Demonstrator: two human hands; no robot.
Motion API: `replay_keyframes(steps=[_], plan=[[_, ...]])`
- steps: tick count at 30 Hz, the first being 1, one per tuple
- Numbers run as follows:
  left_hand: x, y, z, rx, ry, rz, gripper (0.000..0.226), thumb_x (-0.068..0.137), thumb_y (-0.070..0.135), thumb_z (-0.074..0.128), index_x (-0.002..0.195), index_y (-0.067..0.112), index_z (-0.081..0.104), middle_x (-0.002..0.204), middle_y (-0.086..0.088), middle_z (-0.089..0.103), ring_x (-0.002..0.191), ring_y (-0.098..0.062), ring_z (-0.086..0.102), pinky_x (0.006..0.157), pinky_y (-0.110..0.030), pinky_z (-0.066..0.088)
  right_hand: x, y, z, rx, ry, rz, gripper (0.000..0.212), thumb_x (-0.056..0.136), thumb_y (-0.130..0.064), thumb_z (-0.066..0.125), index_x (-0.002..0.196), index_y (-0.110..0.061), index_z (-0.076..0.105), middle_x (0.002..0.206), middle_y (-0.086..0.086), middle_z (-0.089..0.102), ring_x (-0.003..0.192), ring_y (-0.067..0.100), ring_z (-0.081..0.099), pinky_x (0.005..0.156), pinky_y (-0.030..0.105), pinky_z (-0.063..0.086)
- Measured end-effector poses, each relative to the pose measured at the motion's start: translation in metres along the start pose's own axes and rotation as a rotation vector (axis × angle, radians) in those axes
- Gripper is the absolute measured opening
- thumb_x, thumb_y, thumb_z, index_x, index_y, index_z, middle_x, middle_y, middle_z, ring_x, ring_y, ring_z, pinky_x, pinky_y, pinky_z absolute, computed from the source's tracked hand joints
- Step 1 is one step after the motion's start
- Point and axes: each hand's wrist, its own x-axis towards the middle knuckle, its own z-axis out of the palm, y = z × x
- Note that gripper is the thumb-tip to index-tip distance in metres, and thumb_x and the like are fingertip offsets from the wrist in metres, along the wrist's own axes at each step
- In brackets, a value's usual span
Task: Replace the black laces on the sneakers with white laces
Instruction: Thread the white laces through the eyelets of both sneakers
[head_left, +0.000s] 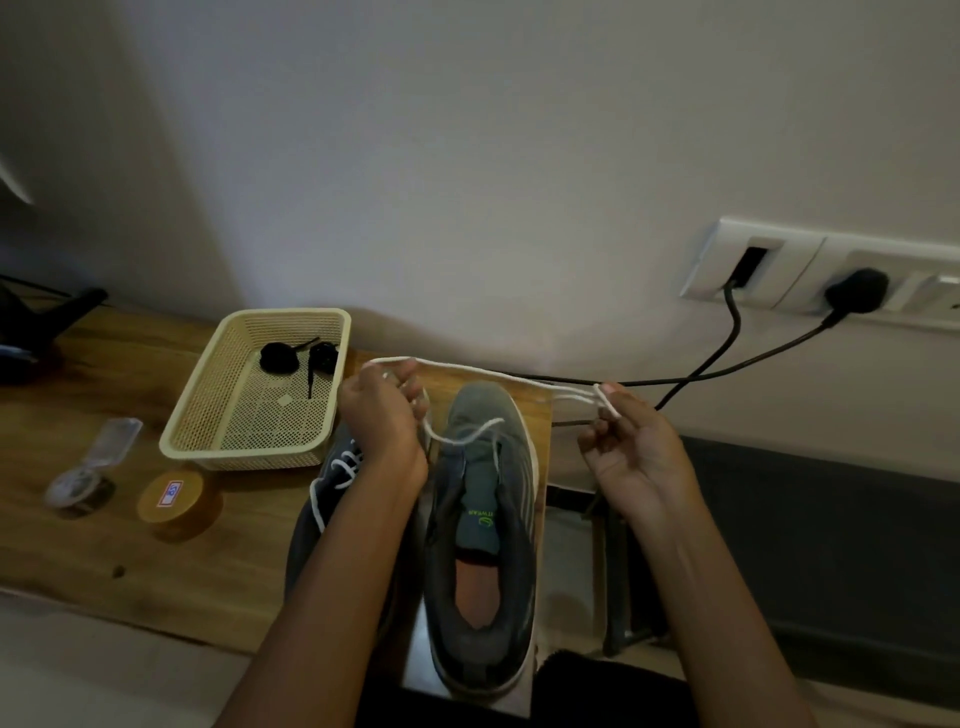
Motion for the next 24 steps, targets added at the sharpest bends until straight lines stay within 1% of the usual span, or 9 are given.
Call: replay_keyframes(steps=[3, 5, 6, 9, 12, 15, 17, 20, 24], plan=[[0.007, -0.001, -0.004, 0.067, 0.065, 0.027, 0.024, 0.097, 0.012, 0.033, 0.079, 0.015, 0.049, 0.084, 0.0, 0.057, 0.069, -0.01, 0.055, 0.053, -0.021, 0.042, -0.001, -0.002, -0.005, 0.008, 0.084, -0.044, 0.008, 0.085, 0.001, 0.059, 0.083, -0.007, 0.06, 0.073, 0.005, 0.054, 0.056, 0.008, 0.045, 0.046, 0.016, 0.042], [0.011, -0.001, -0.006, 0.051, 0.099, 0.07, 0.018, 0.097, 0.013, 0.035, 0.089, 0.011, 0.051, 0.089, -0.001, 0.057, 0.07, -0.009, 0.057, 0.054, -0.021, 0.043, 0.0, -0.004, -0.01, -0.025, 0.208, -0.116, 0.01, 0.085, 0.003, 0.057, 0.087, -0.005, 0.061, 0.073, 0.005, 0.056, 0.056, 0.008, 0.048, 0.05, 0.016, 0.042], [0.013, -0.001, -0.008, 0.041, 0.121, 0.1, 0.017, 0.098, 0.013, 0.036, 0.092, 0.01, 0.051, 0.087, -0.001, 0.058, 0.07, -0.01, 0.058, 0.053, -0.02, 0.043, 0.001, -0.005, -0.012, -0.044, 0.274, -0.147, 0.011, 0.086, 0.004, 0.056, 0.089, -0.005, 0.062, 0.074, 0.005, 0.056, 0.055, 0.007, 0.048, 0.052, 0.017, 0.042], [0.015, 0.006, -0.011, -0.006, 0.196, 0.181, 0.018, 0.097, 0.013, 0.041, 0.082, 0.012, 0.051, 0.073, 0.002, 0.056, 0.064, -0.009, 0.057, 0.05, -0.018, 0.041, 0.005, -0.01, -0.019, -0.077, 0.405, -0.199, 0.019, 0.084, 0.008, 0.052, 0.093, -0.005, 0.062, 0.07, 0.005, 0.054, 0.05, 0.007, 0.045, 0.049, 0.018, 0.037], [0.019, 0.013, -0.014, -0.055, 0.214, 0.212, 0.013, 0.091, 0.009, 0.044, 0.082, 0.009, 0.053, 0.073, 0.0, 0.056, 0.061, -0.009, 0.056, 0.048, -0.019, 0.038, 0.008, -0.012, -0.023, -0.103, 0.451, -0.216, 0.023, 0.084, 0.009, 0.048, 0.091, -0.006, 0.064, 0.071, 0.004, 0.055, 0.055, 0.009, 0.047, 0.051, 0.02, 0.037], [0.018, 0.015, -0.014, 0.0, 0.165, 0.278, 0.022, 0.089, 0.01, 0.048, 0.071, 0.014, 0.061, 0.078, -0.003, 0.061, 0.064, -0.013, 0.057, 0.056, -0.024, 0.041, 0.009, -0.01, -0.02, -0.153, 0.401, -0.254, 0.023, 0.086, 0.005, 0.048, 0.087, -0.009, 0.066, 0.08, 0.003, 0.058, 0.066, 0.009, 0.051, 0.06, 0.02, 0.043], [0.007, 0.015, -0.01, 0.128, 0.042, 0.339, 0.023, 0.089, 0.009, 0.05, 0.075, 0.018, 0.066, 0.08, 0.0, 0.065, 0.071, -0.012, 0.061, 0.061, -0.022, 0.045, 0.006, -0.007, -0.015, -0.255, 0.327, -0.317, 0.023, 0.086, 0.003, 0.049, 0.084, -0.012, 0.067, 0.082, 0.002, 0.058, 0.072, 0.01, 0.052, 0.062, 0.02, 0.042], [-0.015, 0.01, -0.002, 0.316, -0.302, 0.35, 0.024, 0.093, 0.004, 0.047, 0.092, 0.012, 0.069, 0.091, 0.004, 0.07, 0.077, -0.006, 0.061, 0.066, -0.016, 0.048, -0.001, 0.001, -0.002, -0.387, 0.104, -0.345, 0.023, 0.087, 0.003, 0.05, 0.081, -0.013, 0.066, 0.086, 0.005, 0.064, 0.074, 0.013, 0.057, 0.063, 0.023, 0.046], [-0.032, 0.001, 0.005, 0.478, -0.689, 0.311, 0.027, 0.094, 0.006, 0.047, 0.105, 0.015, 0.07, 0.106, 0.005, 0.071, 0.102, -0.005, 0.064, 0.09, -0.02, 0.049, -0.013, 0.015, 0.014, -0.579, -0.231, -0.283, 0.021, 0.089, 0.003, 0.052, 0.093, -0.011, 0.066, 0.093, 0.006, 0.07, 0.066, 0.017, 0.064, 0.059, 0.025, 0.053]])
